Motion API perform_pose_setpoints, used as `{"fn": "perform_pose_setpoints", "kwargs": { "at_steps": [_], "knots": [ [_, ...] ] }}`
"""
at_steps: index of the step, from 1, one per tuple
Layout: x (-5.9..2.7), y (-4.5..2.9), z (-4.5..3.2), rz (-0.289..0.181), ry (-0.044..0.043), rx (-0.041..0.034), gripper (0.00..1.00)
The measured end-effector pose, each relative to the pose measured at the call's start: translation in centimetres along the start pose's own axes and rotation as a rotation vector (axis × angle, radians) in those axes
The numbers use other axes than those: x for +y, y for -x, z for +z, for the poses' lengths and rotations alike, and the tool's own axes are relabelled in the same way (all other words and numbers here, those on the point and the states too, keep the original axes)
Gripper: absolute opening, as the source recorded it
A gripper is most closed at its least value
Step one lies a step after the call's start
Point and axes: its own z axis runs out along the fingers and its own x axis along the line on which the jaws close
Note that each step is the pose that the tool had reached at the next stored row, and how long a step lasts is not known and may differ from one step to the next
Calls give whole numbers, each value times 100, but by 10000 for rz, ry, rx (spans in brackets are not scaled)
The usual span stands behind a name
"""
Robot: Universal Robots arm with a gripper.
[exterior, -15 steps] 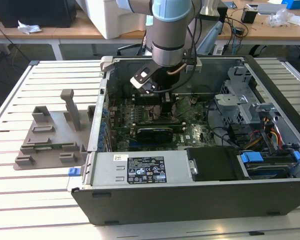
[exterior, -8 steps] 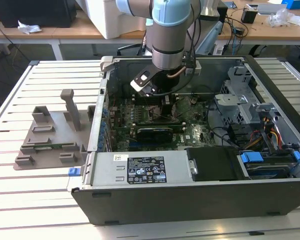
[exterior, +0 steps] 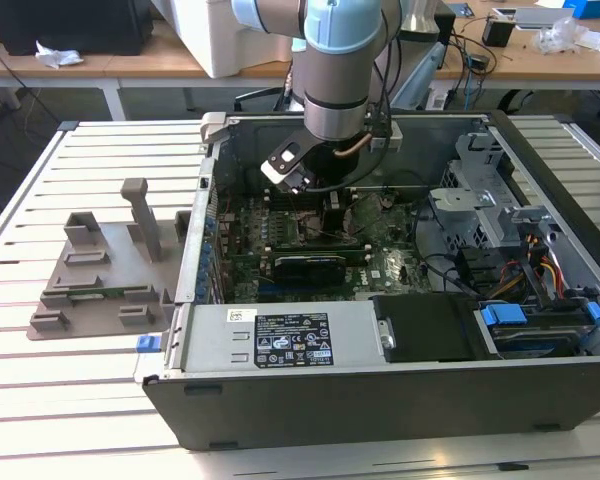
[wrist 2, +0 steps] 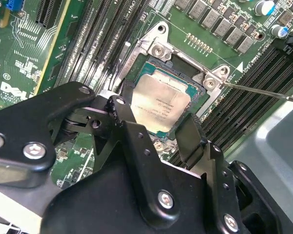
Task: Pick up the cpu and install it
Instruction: 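Place the cpu into insertion slot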
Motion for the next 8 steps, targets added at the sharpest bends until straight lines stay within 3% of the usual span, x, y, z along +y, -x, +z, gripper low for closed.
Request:
{"fn": "perform_pose_setpoints", "kwargs": {
  "at_steps": [4,6,7,8],
  "knots": [
    [-3,0,1,1,1,0,62],
    [-42,-50,-1,0,-1,-14,62],
    [-30,-53,-110,-99,-186,-147,35],
    [-30,-53,-81,-132,-249,-145,24]
  ]
}}
